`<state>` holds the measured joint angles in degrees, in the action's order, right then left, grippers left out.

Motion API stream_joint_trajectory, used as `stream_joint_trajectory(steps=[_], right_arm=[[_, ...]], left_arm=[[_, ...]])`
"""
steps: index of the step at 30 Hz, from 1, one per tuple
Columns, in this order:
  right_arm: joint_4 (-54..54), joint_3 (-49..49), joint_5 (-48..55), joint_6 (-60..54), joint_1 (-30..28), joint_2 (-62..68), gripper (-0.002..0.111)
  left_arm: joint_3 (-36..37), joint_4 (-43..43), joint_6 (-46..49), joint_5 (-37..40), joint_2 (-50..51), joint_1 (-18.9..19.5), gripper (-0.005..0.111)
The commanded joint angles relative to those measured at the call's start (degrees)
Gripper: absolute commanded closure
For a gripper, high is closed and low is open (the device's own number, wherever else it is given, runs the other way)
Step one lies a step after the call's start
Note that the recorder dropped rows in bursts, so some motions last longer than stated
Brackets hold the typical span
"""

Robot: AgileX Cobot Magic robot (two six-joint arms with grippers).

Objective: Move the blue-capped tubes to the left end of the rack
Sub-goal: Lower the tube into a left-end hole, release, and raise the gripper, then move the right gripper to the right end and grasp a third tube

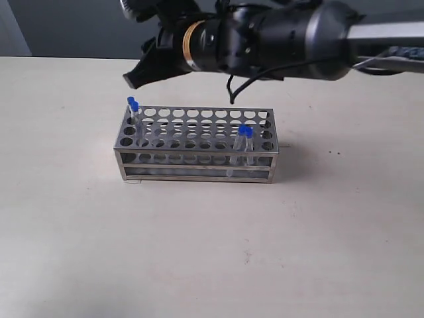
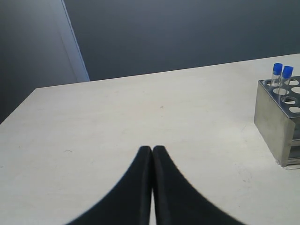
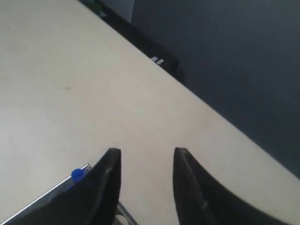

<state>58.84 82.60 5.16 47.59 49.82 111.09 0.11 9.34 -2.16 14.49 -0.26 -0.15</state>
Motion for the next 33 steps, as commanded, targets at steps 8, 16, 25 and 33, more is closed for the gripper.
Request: stream_joint_trajectory(steps=[8, 16, 25, 33], right_arm=[[-0.4, -30.0, -6.6, -1.0, -7.9, -23.0, 0.071], [-1.5, -43.3, -15.9, -1.0, -12.9, -29.7, 0.071], [-5.2, -44.6, -18.2, -5.5, -13.1, -24.8, 0.071], [-16.0, -44.6, -20.1, -16.2, -13.1, -19.8, 0.071]], left_arm=[[-0.1, 0.0, -0.2, -0.7, 0.3, -0.4, 0.106], [-0.1, 0.0, -0.2, -0.7, 0.3, -0.4, 0.106], [-0.1, 0.0, -0.2, -0.7, 0.3, -0.4, 0.106], [-0.1, 0.0, -0.2, -0.7, 0.3, -0.4, 0.106]])
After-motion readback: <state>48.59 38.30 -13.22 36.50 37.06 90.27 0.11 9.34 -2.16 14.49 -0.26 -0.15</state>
